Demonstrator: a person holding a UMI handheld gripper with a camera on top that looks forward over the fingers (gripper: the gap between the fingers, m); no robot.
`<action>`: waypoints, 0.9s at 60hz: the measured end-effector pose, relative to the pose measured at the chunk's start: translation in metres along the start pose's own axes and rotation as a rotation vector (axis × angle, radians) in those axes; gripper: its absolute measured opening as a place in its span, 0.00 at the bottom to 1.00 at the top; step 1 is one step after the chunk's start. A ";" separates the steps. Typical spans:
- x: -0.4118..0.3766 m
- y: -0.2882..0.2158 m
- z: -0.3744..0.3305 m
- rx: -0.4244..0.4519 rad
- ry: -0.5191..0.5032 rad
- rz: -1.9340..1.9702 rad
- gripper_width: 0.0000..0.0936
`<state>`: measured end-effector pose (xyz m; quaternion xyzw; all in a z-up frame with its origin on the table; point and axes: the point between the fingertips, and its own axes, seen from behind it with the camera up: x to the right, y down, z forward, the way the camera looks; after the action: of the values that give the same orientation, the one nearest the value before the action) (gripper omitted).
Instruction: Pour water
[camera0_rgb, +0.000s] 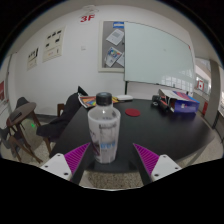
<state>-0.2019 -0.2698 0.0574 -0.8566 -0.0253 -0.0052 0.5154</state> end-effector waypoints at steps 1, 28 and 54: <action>-0.002 -0.004 0.006 0.006 0.001 0.001 0.90; -0.014 -0.032 0.063 0.112 0.028 0.016 0.43; 0.148 -0.144 0.064 0.143 0.407 -0.295 0.43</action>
<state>-0.0620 -0.1402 0.1600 -0.7862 -0.0461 -0.2509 0.5629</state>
